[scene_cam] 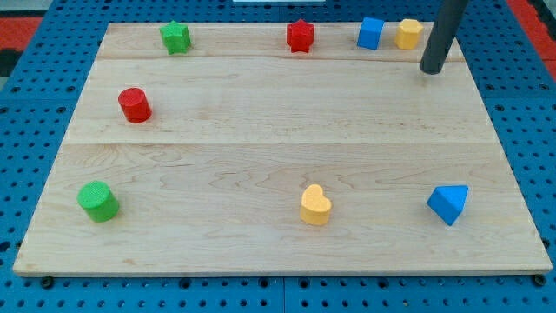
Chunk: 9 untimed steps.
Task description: Move the red circle towards the top left corner of board
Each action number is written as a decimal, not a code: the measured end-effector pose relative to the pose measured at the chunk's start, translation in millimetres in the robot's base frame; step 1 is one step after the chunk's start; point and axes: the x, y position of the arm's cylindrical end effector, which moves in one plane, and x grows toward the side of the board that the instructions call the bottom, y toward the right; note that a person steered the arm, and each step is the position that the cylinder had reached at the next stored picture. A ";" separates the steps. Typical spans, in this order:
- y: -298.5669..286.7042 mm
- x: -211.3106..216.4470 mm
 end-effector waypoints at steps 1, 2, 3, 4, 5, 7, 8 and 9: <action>-66.8 27.1; -166.5 64.4; -249.7 94.1; -314.3 118.1; -392.9 116.2; -438.6 94.5; -429.6 76.8; -414.3 74.8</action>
